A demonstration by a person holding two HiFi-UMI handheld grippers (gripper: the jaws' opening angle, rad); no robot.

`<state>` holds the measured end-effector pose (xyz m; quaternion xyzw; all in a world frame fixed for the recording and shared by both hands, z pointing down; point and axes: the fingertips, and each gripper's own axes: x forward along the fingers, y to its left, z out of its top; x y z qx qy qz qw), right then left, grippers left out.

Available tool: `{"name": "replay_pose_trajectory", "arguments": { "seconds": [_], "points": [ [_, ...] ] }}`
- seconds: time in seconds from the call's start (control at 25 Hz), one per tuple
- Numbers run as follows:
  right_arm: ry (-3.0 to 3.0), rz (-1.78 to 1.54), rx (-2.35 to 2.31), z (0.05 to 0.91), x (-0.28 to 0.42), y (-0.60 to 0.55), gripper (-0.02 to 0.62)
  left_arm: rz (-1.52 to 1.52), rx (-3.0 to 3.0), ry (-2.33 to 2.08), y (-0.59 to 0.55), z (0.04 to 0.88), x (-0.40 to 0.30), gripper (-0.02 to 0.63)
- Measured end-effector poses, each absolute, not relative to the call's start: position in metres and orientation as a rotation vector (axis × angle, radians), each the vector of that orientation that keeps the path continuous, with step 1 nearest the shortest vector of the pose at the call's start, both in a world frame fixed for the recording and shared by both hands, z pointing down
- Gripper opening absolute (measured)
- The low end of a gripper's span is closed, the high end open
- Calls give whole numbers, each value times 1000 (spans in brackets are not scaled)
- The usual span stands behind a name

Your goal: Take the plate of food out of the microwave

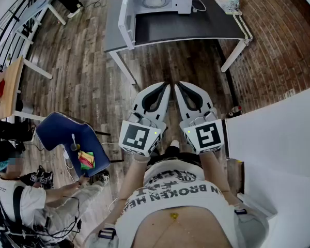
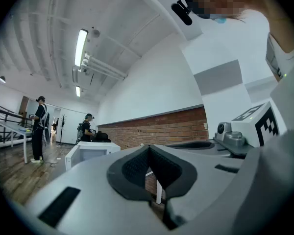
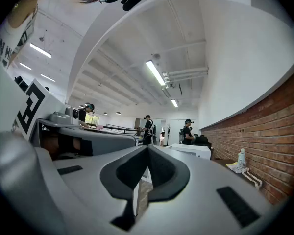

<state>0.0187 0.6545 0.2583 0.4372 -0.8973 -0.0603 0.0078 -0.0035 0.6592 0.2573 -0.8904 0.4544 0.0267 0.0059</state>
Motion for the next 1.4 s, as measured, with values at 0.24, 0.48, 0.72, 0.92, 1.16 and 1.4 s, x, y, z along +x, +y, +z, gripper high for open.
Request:
{"name": "replay_pose_trajectory", "arguments": {
  "seconds": [0.24, 0.48, 0.72, 0.92, 1.16, 1.4],
  "points": [
    [-2823, -180, 1353, 267, 43, 655, 8, 106, -2819, 1394, 660, 263, 19, 3],
    [-2847, -156, 1306, 272, 48, 647, 8, 136, -2845, 1431, 656, 272, 18, 3],
    [-2869, -144, 1259, 277, 39, 617, 8, 130, -2874, 1419, 622, 281, 11, 3],
    [-2861, -155, 1330, 268, 33, 563, 8, 154, -2921, 1366, 561, 282, 4, 3],
    [-2800, -191, 1395, 262, 16, 481, 8, 140, -2975, 1264, 481, 282, -24, 3],
    [-2770, -196, 1423, 264, -14, 412, 8, 106, -2979, 1203, 416, 280, -50, 3]
  ]
}}
